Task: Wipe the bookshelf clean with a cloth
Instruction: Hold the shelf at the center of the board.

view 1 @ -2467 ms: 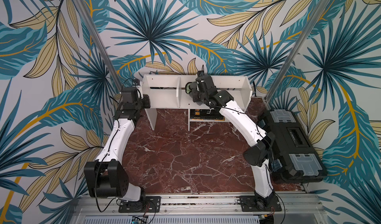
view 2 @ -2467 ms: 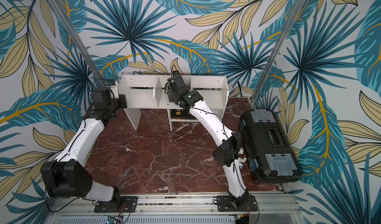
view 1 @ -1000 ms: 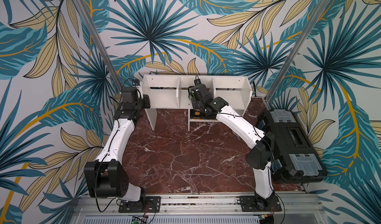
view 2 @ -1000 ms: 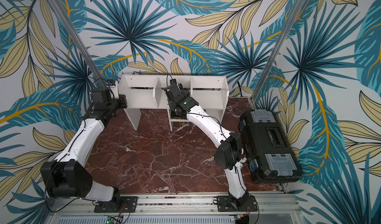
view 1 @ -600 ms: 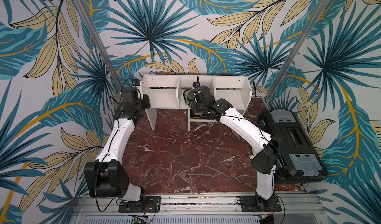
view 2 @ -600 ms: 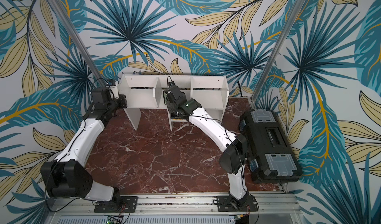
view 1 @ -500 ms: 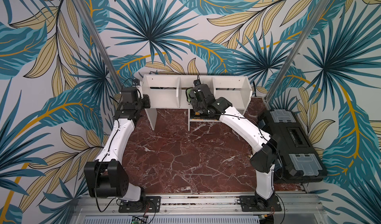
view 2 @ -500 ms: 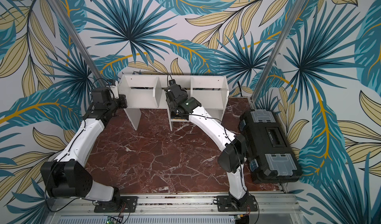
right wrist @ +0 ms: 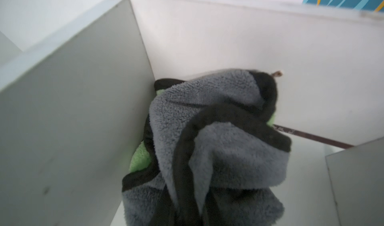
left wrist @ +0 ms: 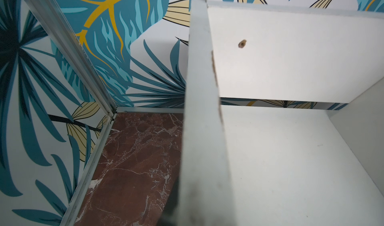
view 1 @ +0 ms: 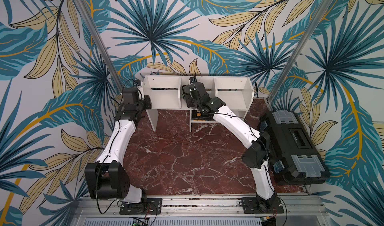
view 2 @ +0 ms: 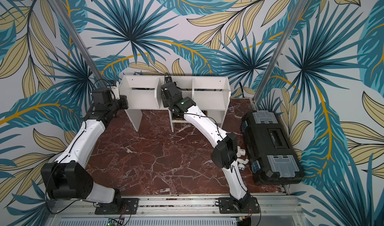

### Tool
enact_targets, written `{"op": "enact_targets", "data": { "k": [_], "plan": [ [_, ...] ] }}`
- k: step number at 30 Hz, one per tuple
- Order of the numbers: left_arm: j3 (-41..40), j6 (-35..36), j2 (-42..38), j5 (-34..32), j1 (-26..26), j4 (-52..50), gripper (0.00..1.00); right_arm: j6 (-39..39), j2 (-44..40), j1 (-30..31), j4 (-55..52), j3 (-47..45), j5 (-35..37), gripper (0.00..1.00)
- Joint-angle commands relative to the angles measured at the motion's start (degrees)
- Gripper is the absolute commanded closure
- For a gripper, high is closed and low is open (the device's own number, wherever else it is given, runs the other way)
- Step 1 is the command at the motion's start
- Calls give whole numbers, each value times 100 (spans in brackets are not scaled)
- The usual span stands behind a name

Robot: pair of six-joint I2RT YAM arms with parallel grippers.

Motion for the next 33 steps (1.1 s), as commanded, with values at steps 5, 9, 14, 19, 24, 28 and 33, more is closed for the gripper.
{"op": "enact_targets", "data": {
  "k": [5, 9, 14, 19, 24, 28, 33],
  "plan": [
    [-24, -648, 280, -90, 130, -436, 100, 329, -944, 75, -248, -1343, -530, 98],
    [-52, -623, 277, -152, 124, -438, 100, 109, -1001, 59, -883, -1333, 520, 98],
    [-32, -613, 281, -149, 119, -451, 100, -129, -649, -20, -1407, -693, 1317, 98],
    [-25, -558, 271, -199, 123, -480, 100, -193, -139, -110, -1444, 205, 1421, 97],
    [-15, -479, 230, -269, 130, -497, 100, -294, 160, -128, -936, 673, 920, 96],
    [15, -465, 242, -246, 126, -519, 100, -227, -35, -102, -138, 157, 77, 96],
    [19, -497, 264, -244, 134, -523, 100, -163, -639, 82, 448, -867, -211, 99]
  ]
}}
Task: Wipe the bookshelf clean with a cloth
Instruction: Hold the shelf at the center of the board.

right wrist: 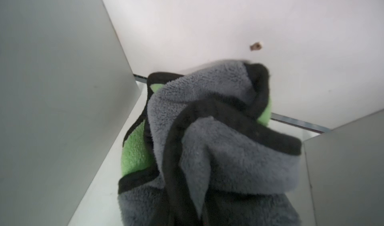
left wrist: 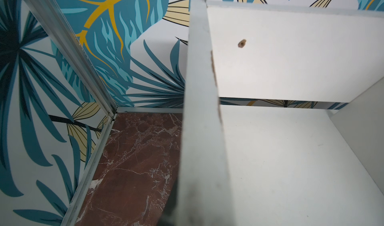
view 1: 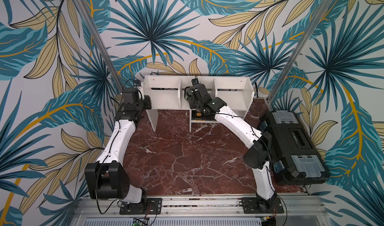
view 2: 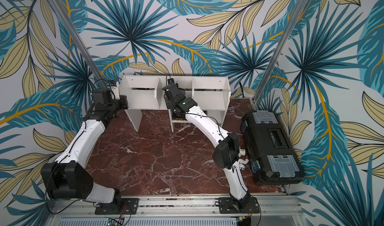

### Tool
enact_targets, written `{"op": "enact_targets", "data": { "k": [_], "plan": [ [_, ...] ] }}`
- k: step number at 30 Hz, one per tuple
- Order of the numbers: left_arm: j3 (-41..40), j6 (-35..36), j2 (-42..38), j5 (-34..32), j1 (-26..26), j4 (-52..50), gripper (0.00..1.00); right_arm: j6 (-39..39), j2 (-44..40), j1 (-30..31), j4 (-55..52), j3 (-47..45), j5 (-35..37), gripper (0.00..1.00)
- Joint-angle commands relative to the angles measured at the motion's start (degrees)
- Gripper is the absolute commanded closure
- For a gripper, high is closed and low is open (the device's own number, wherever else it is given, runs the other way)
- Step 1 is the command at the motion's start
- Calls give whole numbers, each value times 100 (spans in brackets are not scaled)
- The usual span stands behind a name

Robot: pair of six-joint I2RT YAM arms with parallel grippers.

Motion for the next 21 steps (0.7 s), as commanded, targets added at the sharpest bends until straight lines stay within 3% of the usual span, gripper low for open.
{"op": "enact_targets", "data": {
  "k": [1, 8, 13, 15, 21],
  "plan": [
    [15, -534, 263, -228, 142, -506, 100, 49, -653, 218, 474, -685, -390, 100],
    [91, -746, 208, -168, 147, -581, 97, -132, -2165, 845, 595, -2232, 344, 100],
    [201, -928, 36, -341, 152, -654, 58, -110, -3171, 1045, 333, -2846, 402, 100],
    [275, -1112, -109, -408, 151, -795, 48, -68, -3657, 1070, 337, -3128, 24, 100],
    [305, -1351, -991, -483, 143, -1120, 41, 209, -4622, 1056, 365, -3681, -1547, 99]
  ]
}}
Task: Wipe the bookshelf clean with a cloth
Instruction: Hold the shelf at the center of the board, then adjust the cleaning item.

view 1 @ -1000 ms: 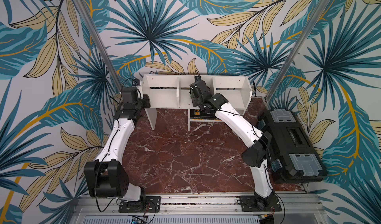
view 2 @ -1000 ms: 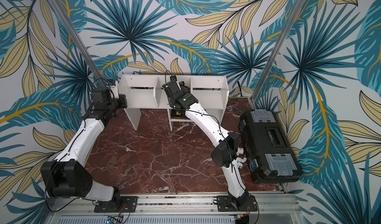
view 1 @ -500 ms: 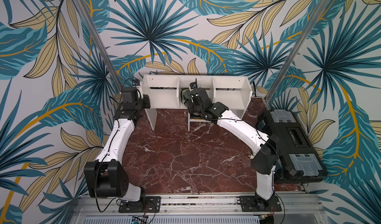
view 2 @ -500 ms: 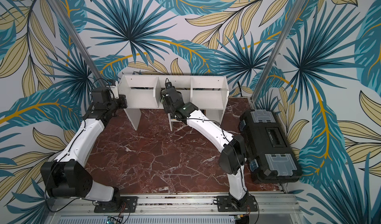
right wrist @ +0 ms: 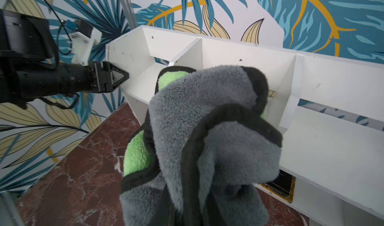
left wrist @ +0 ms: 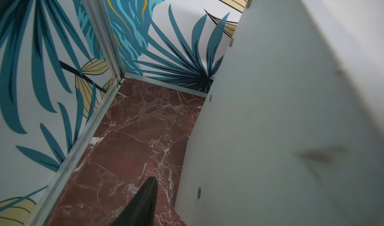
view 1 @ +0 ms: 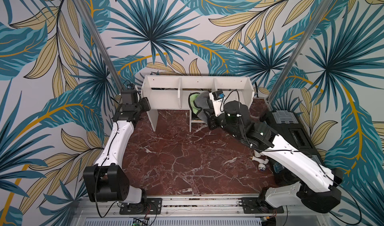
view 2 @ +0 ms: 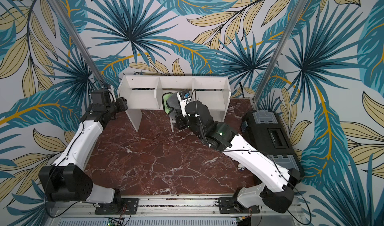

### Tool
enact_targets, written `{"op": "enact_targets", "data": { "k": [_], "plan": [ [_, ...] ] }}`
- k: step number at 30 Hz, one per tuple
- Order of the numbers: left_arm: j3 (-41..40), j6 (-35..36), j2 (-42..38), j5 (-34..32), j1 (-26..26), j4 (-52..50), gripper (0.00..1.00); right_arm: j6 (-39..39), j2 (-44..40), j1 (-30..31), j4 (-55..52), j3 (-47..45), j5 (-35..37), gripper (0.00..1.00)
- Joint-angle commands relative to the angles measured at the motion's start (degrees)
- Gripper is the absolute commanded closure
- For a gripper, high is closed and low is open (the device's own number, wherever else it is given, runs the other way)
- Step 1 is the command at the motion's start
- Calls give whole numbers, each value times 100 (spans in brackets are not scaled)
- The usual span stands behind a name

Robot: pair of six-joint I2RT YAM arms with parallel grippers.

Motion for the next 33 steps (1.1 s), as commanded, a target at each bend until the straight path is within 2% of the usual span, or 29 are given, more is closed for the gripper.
{"op": "enact_targets", "data": {
  "k": [1, 4, 6, 8, 10, 13, 16, 19, 20, 21, 22, 25, 30, 33],
  "plan": [
    [309, -157, -822, -114, 52, -345, 40, 204, -191, -3, 41, -249, -1062, 100],
    [314, 41, -1449, 329, 55, -508, 39, 194, -217, -24, 150, -345, -1792, 99],
    [120, 63, -1964, 1109, 5, -401, 37, 229, -207, -43, 295, -463, -2274, 100],
    [-175, -67, -2418, 2179, -150, -43, 38, 259, -196, -46, 512, -630, -2507, 100],
    [-549, -167, -2817, 3135, -516, 462, 36, 340, -140, -73, 656, -725, -2605, 100],
    [-1062, -209, -3262, 3863, -1387, 1133, 32, 545, -67, -101, 944, -849, -2868, 99],
    [-1509, -113, -3544, 3874, -2072, 1445, 28, 717, -73, -100, 1230, -975, -3002, 100],
    [-1878, -312, -3600, 3941, -2286, 1790, 25, 973, -166, -111, 1822, -1246, -3253, 99],
    [-2010, -387, -3578, 4078, -2340, 1944, 19, 1073, -208, -111, 2067, -1379, -3356, 99],
    [-2091, -388, -3561, 4157, -2415, 2001, 6, 1173, -238, -115, 2271, -1481, -3448, 99],
    [-2151, -315, -3549, 4151, -2519, 1985, 0, 1264, -272, -117, 2495, -1596, -3552, 100],
    [-2336, -78, -3609, 4026, -2722, 1942, 0, 1514, -329, -113, 3006, -1873, -3761, 99],
    [-2509, 144, -3635, 4432, -2829, 1784, 0, 1941, -415, -202, 3717, -2212, -4118, 99],
    [-2498, 514, -3672, 4069, -2948, 1257, 0, 2590, -449, -377, 4691, -2531, -4619, 99]
  ]
}}
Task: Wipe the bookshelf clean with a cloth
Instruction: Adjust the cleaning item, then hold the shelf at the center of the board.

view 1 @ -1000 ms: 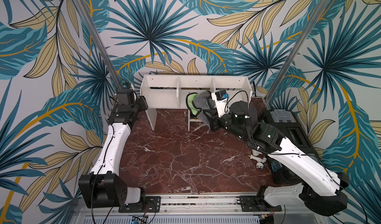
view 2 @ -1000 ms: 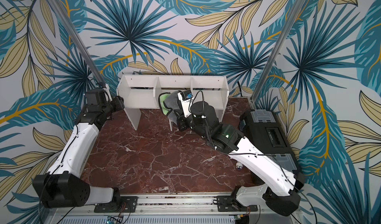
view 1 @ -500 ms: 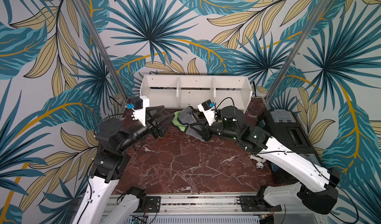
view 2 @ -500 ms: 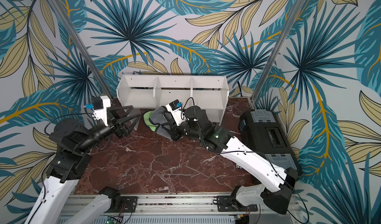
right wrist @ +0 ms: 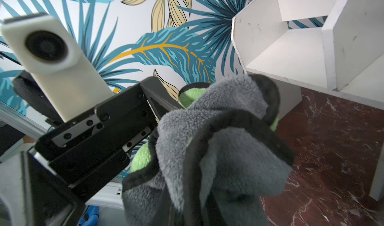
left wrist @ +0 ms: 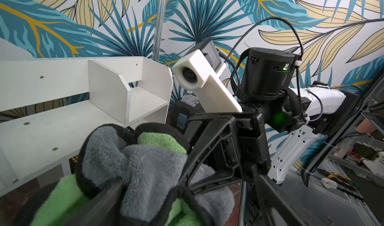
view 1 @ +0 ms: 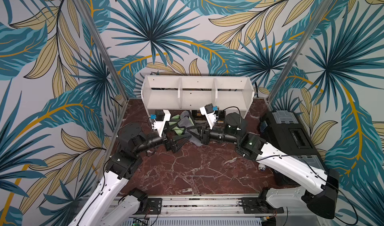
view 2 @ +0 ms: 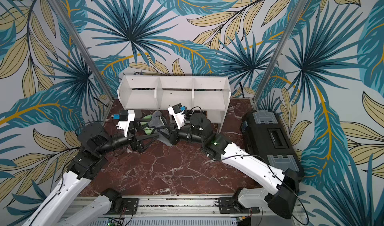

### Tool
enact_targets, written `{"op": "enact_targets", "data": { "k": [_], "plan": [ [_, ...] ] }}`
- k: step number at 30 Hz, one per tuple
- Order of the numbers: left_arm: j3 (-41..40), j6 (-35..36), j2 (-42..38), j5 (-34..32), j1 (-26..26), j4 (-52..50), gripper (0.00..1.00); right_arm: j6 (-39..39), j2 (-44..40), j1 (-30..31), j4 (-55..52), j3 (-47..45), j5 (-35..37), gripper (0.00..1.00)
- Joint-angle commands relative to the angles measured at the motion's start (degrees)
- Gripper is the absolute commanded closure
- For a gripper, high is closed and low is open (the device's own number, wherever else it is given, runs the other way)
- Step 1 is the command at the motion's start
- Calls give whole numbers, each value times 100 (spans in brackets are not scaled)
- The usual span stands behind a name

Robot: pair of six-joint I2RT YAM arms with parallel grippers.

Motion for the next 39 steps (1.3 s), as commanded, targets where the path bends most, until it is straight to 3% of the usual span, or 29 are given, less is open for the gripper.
{"op": "enact_targets", "data": {
  "k": [1, 6, 10, 13, 15, 19, 22, 23, 24, 25, 27, 29, 30, 31, 33, 37, 39],
  "plan": [
    [-189, 497, -87, -201, -127, -471, 0, 866, -136, -174, 1541, -246, -721, 99],
    [-149, 678, 154, -269, -253, -649, 0, 1391, -80, -174, 2205, -352, -1052, 99],
    [-250, 541, 217, 87, -288, -409, 0, 1457, -94, -170, 2374, -397, -1037, 99],
    [-202, 619, 160, 48, -288, -454, 7, 1520, -90, -174, 2470, -418, -1101, 99],
    [-262, 546, 118, 4, -284, -320, 17, 1527, -77, -177, 2484, -440, -1106, 99],
    [-188, 537, 115, -160, -286, -365, 63, 1503, -150, -169, 2476, -562, -980, 99],
    [-159, 572, 51, -438, -287, -426, 86, 1451, -184, -171, 2305, -594, -906, 97],
    [-180, 560, 8, -488, -281, -380, 97, 1429, -191, -171, 2264, -622, -850, 95],
    [-206, 563, -42, -596, -282, -347, 100, 1397, -220, -171, 2195, -669, -760, 90],
    [-232, 564, -113, -790, -285, -355, 100, 1319, -287, -180, 2020, -702, -617, 77],
    [-309, 608, -243, -1190, -287, -367, 100, 933, -530, -372, 1152, -664, 109, 48],
    [-351, 667, -324, -1629, -288, -443, 100, 311, -787, -386, -888, -171, 1899, 16],
    [-357, 696, -331, -1818, -285, -487, 100, 174, -769, -435, -2048, 257, 3143, 7],
    [-354, 715, -332, -1980, -281, -548, 100, 143, -621, -599, -3088, 745, 4078, 6],
    [-327, 750, -299, -2189, -281, -636, 100, 39, -247, -1154, -4475, 1671, 4810, 5],
    [-189, 829, -214, -2612, -250, -904, 100, -832, 432, -2116, -5562, 3059, 5858, 1],
    [-175, 866, -211, -2893, -250, -1003, 100, -1136, 829, -2563, -5743, 3615, 6012, 1]
  ]
}}
